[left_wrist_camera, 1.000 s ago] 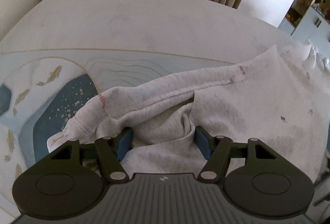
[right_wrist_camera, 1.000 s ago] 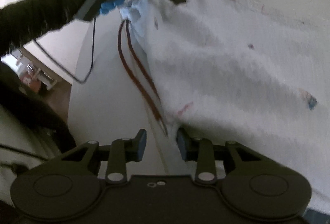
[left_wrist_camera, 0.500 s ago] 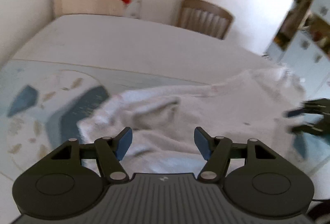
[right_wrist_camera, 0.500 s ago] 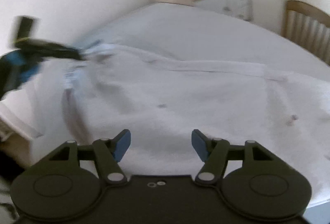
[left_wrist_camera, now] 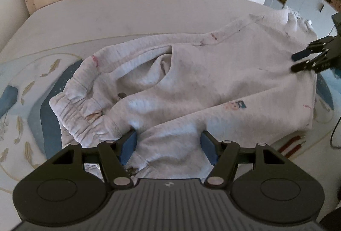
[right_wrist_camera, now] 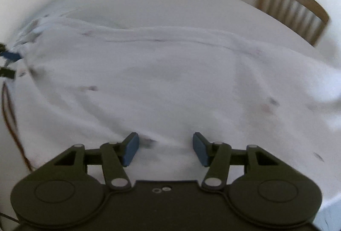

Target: Fold clothes

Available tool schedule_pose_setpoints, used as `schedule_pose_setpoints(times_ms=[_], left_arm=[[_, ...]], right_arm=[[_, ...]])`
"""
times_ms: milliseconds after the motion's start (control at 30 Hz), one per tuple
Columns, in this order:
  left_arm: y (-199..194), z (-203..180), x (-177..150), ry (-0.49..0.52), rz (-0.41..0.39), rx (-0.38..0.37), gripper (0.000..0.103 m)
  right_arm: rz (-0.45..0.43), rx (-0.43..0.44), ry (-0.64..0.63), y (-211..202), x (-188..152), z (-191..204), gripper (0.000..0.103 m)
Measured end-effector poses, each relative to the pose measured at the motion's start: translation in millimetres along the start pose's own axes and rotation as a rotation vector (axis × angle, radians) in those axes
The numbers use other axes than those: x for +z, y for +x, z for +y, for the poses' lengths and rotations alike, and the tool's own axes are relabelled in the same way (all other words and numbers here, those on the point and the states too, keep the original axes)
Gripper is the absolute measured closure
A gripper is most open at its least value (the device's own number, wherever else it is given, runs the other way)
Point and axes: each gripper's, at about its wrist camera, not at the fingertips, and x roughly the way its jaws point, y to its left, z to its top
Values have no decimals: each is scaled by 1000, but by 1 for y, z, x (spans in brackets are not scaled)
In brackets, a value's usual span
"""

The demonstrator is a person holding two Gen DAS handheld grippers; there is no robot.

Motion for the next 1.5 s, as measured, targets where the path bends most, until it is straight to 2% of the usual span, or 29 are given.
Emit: schedule_pose_setpoints(times_ms=[200, 400, 500, 567, 633, 733, 833, 967, 1000, 1100, 1167, 1300, 1367, 1500], left_arm=[[4, -12, 3, 94, 57, 46, 38], [15, -34, 14, 172, 143, 142, 35], [16, -47, 25, 171, 170, 199, 35], [9, -58, 34, 147, 120, 200, 34], [3, -71, 45, 96, 55, 164, 34], [11, -86, 54, -1, 24, 116, 34], [34, -95, 53, -82, 78, 110, 34], [55, -89, 44, -164, 165, 176, 34], [56, -85, 41, -187, 157, 174, 31], [57, -84, 40, -206, 156, 195, 28], [58, -84, 40, -206, 161, 211, 24], [57, -81, 36, -198, 158, 204, 24], [54, -82, 32, -183, 159, 196, 24], [53, -82, 30, -156, 173, 193, 24]], right_arm=[[-13, -122, 59, -20, -19, -49, 0], [22, -240, 199, -56, -50, -138, 0], [-28, -233, 268, -86, -57, -172, 0], [-82, -270, 327, -102, -57, -194, 0], [-124, -289, 406, -114, -57, -217, 0], [-140, -256, 542, -109, -55, -248, 0], [-131, -207, 672, -103, -58, -277, 0], [-91, -154, 886, -81, -57, -301, 0], [-83, -141, 927, -77, -56, -306, 0], [-69, -140, 952, -71, -51, -308, 0], [-62, -170, 932, -70, -46, -300, 0], [-114, -221, 844, -92, -41, -288, 0], [-128, -241, 860, -107, -50, -298, 0], [-64, -284, 867, -101, -67, -304, 0]])
